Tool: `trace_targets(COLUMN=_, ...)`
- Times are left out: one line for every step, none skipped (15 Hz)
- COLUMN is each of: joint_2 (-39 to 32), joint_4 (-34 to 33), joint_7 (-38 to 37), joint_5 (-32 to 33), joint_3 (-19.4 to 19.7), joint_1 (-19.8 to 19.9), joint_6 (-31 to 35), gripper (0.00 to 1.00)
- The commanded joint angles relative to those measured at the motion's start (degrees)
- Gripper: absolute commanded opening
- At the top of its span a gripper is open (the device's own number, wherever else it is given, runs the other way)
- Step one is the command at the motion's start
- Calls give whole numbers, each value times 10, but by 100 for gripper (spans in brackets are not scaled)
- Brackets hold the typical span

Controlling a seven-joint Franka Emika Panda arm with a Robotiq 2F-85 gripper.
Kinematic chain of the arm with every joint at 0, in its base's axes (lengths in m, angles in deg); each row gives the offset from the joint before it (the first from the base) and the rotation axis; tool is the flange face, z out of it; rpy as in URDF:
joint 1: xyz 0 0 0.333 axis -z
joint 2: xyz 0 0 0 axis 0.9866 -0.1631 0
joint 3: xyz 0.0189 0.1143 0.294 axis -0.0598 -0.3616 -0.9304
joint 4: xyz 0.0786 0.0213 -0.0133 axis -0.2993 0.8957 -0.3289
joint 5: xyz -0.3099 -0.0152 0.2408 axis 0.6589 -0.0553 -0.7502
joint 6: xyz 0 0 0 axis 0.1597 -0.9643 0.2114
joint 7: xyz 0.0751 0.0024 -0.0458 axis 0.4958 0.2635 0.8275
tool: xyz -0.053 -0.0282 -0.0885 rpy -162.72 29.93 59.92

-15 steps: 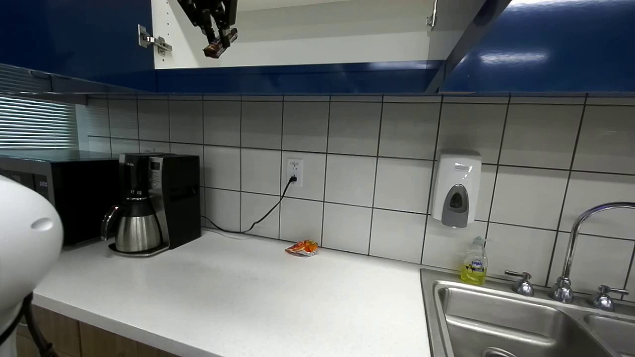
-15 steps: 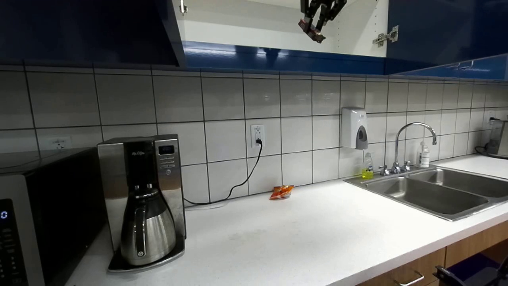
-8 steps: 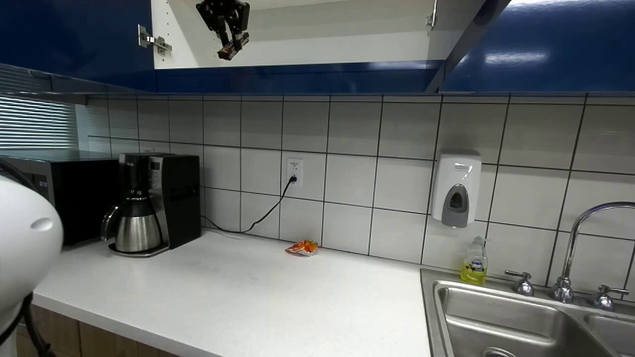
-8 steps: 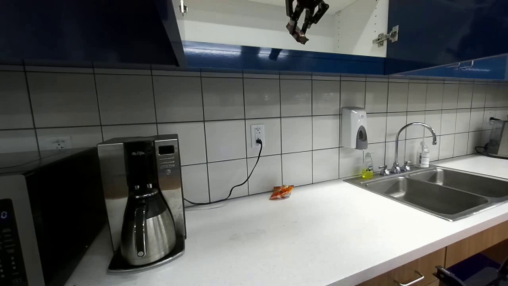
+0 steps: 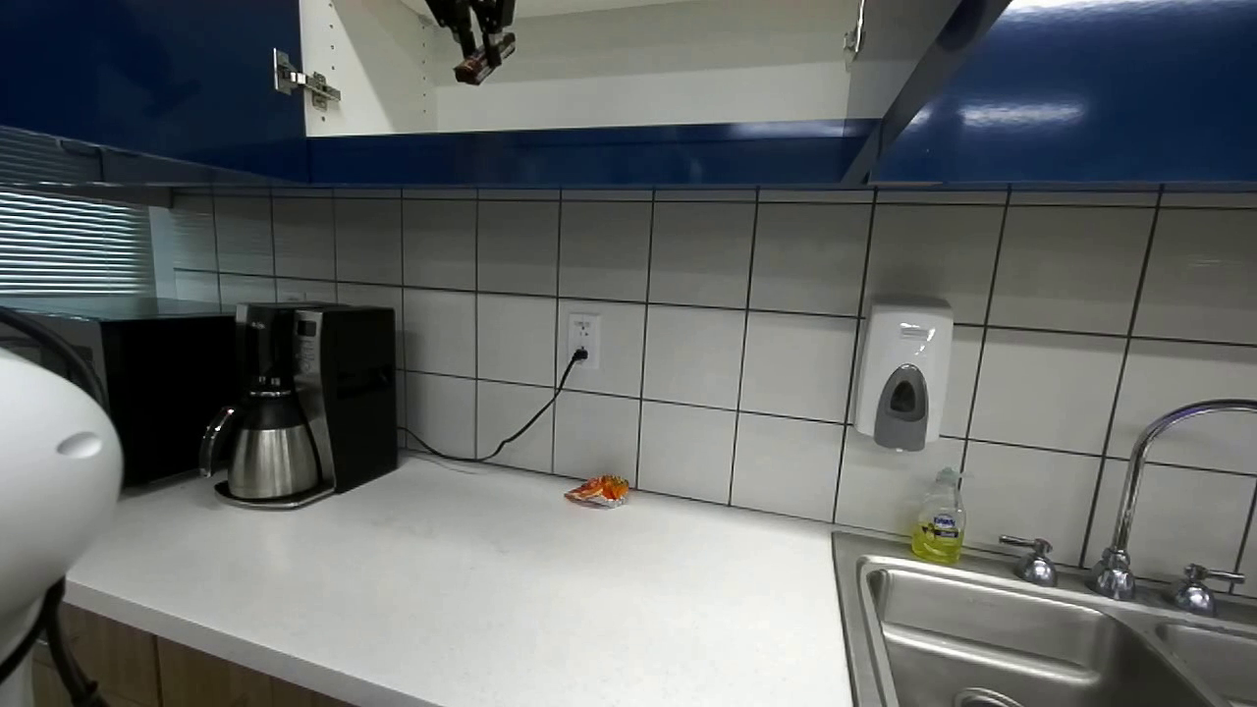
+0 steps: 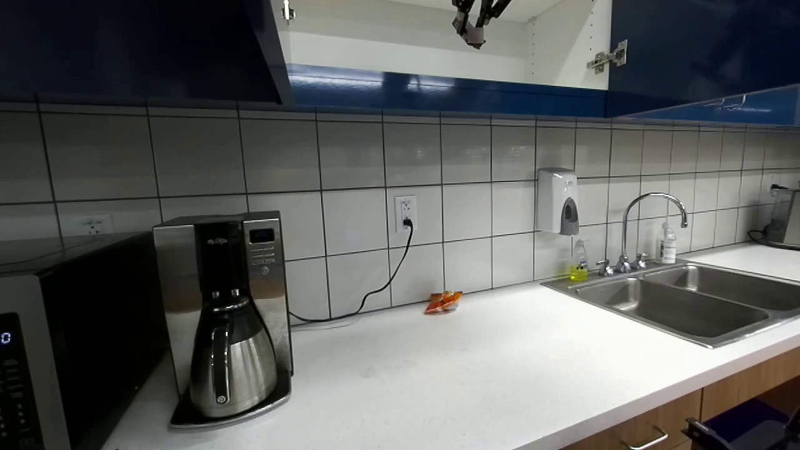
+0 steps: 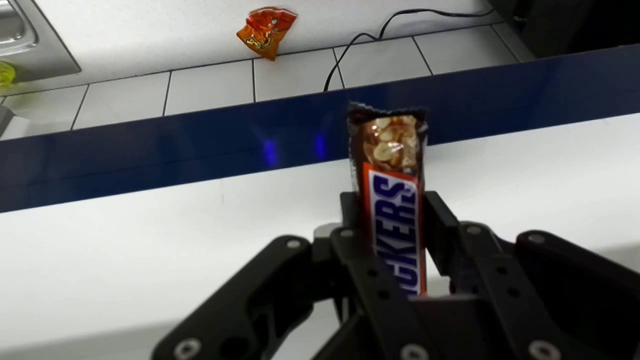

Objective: Put the candy bar in the open cabinet

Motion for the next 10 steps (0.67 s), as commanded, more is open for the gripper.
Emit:
trace_targets(joint_2=-57, joint_4=-91, joint_7=-19, joint_5=8, joint_3=0, joint_1=4, joint_6=-48, gripper=10)
trace_targets(joint_2=-70, joint_4=-100, joint_7=-23, joint_5=10, joint_3=-2, joint_1=3, joint_6=-47, gripper=10)
trace_targets(joint_2=-81, joint_4=-113, joint_7=-26, joint_5=11, joint_3=-2, joint_1=2, joint_6=-50, gripper=10)
trace_targets(joint_2=-93, joint_4=-125, joint_7=-30, joint_5=14, joint_3=-2, joint_1=1, joint_6=-53, gripper=10)
trace_targets(joint_2=-103, joint_4=-135, joint_7=-33, joint_5=15, joint_3=-2, joint_1=0, joint_6=-53, gripper=10)
trace_targets(joint_2=-112, joint_4=-140, joint_7=-38, joint_5=17, joint_3=-3, joint_1=-1, joint_6=-50, gripper=10)
trace_targets(joint_2=-121, joint_4=-149, joint_7=-41, joint_5=18, joint_3=-2, joint_1=-2, joint_6=-51, gripper=10)
trace_targets(joint_2=-129, joint_4=-157, joint_7=-43, joint_5=20, joint_3=-2, joint_1=-3, joint_6=-52, gripper=10)
trace_targets(joint_2=-137, joint_4=-164, joint_7=-45, joint_5=21, joint_3=-1, joint_1=-3, joint_6=-53, gripper=10)
trace_targets(joint_2=-145, joint_4=-172, joint_7=-48, joint_5=23, joint_3=-1, joint_1=-4, joint_6=-53, gripper=10)
